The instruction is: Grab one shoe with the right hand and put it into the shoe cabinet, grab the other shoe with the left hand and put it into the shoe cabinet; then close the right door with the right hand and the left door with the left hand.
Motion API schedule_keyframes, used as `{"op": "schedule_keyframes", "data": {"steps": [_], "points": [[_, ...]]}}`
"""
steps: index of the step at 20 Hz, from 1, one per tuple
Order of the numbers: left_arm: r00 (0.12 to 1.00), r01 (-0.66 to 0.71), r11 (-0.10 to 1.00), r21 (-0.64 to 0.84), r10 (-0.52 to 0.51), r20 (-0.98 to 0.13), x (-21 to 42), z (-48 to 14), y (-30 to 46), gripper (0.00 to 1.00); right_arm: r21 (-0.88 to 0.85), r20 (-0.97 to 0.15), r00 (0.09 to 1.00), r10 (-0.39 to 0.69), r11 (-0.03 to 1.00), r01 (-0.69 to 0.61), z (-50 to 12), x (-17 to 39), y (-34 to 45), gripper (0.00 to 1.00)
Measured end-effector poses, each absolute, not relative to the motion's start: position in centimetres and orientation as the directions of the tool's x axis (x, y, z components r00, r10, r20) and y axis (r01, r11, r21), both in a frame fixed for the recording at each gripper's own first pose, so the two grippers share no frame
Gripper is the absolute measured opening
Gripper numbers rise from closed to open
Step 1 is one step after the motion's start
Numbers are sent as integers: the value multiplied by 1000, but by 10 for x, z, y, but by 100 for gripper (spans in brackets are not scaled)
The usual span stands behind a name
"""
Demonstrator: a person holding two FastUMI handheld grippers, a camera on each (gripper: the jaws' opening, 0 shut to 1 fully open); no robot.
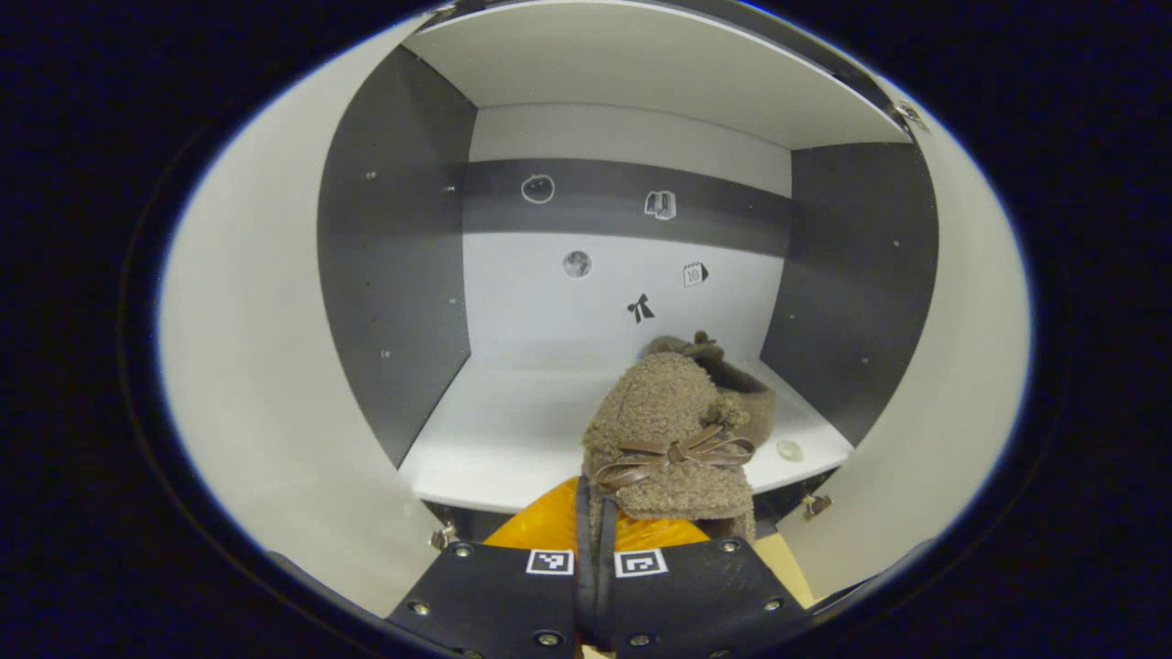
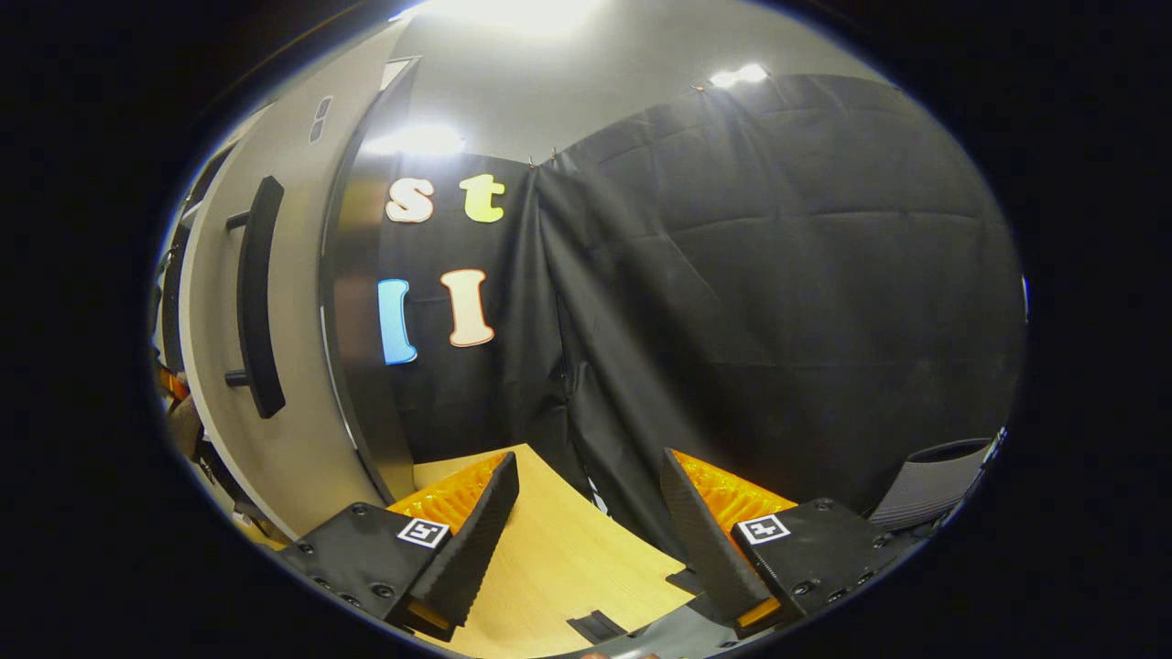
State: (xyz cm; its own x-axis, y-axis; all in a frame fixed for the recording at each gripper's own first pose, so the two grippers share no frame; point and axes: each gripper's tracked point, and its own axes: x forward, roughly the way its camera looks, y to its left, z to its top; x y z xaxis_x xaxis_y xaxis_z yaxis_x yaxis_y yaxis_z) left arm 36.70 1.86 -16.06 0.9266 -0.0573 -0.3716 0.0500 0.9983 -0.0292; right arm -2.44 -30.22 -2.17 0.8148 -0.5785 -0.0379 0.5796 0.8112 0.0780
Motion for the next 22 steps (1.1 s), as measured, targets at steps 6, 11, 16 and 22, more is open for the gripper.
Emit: {"op": "schedule_keyframes", "data": {"steps": [6,11,16,22], "points": [[948,53,999,-8,-53,-314,450,-144,21,1,91,-24,737,-675,733,674,-18,-70,-309,98],[946,55,998,18,-46,-321,488,-156,28,1,102,-33,662,-749,657,747,-22,-110,-311,98],[940,39,995,88,-7,-342,520,-173,42,1,89,-22,619,-785,615,783,-20,-132,-303,98],[926,28,991,129,23,-376,531,-195,44,2,80,-42,638,-769,633,770,-25,-122,-289,98]]}}
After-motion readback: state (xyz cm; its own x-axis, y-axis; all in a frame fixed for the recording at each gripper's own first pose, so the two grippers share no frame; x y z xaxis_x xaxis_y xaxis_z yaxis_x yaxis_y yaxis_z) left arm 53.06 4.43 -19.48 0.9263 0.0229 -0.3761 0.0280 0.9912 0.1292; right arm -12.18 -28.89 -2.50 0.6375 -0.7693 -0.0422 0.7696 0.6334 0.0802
